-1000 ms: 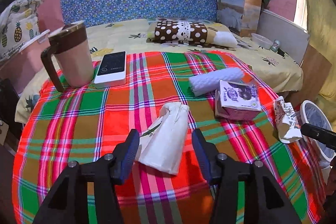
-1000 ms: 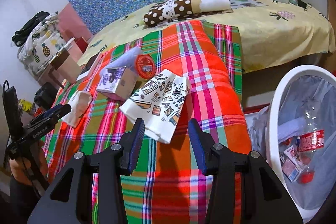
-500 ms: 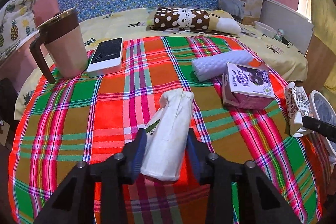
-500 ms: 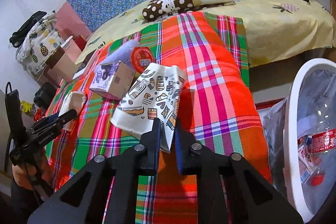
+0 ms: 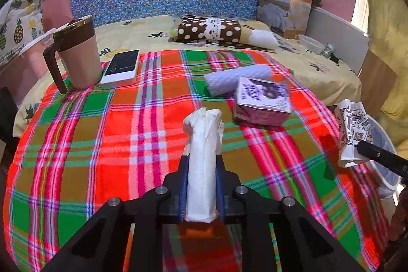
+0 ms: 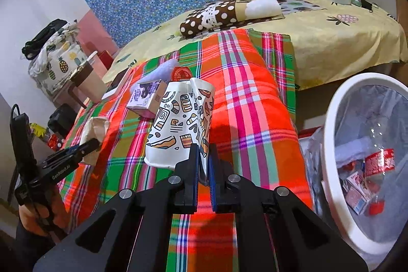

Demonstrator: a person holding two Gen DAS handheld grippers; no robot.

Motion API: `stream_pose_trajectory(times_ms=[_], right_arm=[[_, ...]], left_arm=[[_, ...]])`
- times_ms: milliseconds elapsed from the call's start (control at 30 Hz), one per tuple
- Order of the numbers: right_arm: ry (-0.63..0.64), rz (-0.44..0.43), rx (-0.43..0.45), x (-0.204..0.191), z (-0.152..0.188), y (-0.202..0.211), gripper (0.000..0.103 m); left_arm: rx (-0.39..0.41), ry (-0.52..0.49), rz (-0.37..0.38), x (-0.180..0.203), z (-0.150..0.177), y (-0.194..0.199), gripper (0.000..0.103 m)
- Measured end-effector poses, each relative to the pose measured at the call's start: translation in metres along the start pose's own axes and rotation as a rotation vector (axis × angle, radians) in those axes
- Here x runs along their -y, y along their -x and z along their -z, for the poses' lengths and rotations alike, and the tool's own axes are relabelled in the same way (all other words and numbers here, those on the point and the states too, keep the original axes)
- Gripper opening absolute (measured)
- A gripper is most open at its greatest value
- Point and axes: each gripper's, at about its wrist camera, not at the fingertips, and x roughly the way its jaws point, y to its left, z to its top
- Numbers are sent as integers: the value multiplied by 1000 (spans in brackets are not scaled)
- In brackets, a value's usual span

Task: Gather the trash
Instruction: 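Carry the tissue and paper wrapper over the white bin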

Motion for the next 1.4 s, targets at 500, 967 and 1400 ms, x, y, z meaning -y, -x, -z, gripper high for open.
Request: stream_pose_trajectory(times_ms=[500,967,1400], right_arm=[[12,4,61,-1,11,34,9],[0,20,96,7,17,50,9],[-34,60,135,24,19,64,9]], left_arm=[[40,-5,107,49,24,49,18],[49,-17,171,78,29,64,18],[56,-69,232,113,20,62,19]])
